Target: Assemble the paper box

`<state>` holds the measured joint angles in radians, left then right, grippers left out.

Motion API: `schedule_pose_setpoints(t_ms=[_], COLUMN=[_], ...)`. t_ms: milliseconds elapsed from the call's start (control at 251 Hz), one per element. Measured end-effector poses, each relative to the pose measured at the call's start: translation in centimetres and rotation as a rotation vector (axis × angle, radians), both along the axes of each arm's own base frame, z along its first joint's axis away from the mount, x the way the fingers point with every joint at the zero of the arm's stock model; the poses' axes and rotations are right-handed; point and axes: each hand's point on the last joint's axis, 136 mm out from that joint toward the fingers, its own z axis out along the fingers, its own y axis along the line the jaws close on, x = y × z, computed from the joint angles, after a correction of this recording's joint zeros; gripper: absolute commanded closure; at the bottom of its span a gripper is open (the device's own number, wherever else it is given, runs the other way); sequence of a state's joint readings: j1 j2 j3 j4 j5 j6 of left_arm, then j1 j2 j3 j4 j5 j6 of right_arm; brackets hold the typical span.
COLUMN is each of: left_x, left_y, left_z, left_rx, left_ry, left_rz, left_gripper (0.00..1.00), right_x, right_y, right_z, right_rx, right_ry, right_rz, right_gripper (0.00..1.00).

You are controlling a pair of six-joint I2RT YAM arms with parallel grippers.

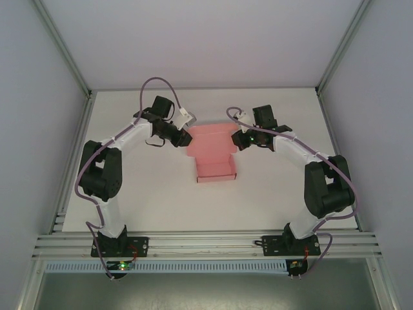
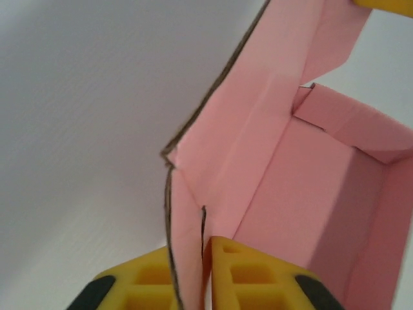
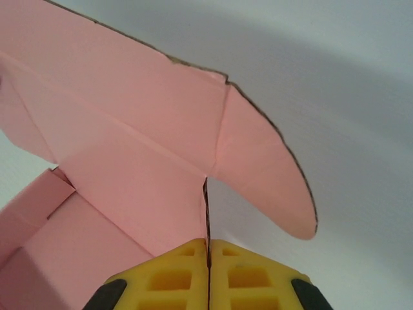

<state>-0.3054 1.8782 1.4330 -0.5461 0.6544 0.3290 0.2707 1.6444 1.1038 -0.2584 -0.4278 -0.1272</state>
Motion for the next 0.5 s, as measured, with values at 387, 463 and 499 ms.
schedule_pose_setpoints(t_ms=[387, 463, 499], left_x=[-0.6, -0.5, -0.4], left_y=[-1.8, -1.9, -1.8], left_z=[2.2, 2.3, 2.3], left_rx=[0.243, 0.271, 0.284], left_ry=[-0.136, -0.145, -0.15], left_rz=[0.194, 0.255, 0.285], left_gripper=[1.0, 1.0, 1.0], right_x=[-1.1, -1.0, -1.0], right_y=[-0.4, -0.2, -0.1], right_z=[0.6, 0.5, 0.3], right_rx=[-0.092, -0.099, -0.096], right_ry=[-0.077, -0.092, -0.098], right_rz=[-0.198, -0.261, -0.291], right_gripper=[0.95, 0.98, 0.98])
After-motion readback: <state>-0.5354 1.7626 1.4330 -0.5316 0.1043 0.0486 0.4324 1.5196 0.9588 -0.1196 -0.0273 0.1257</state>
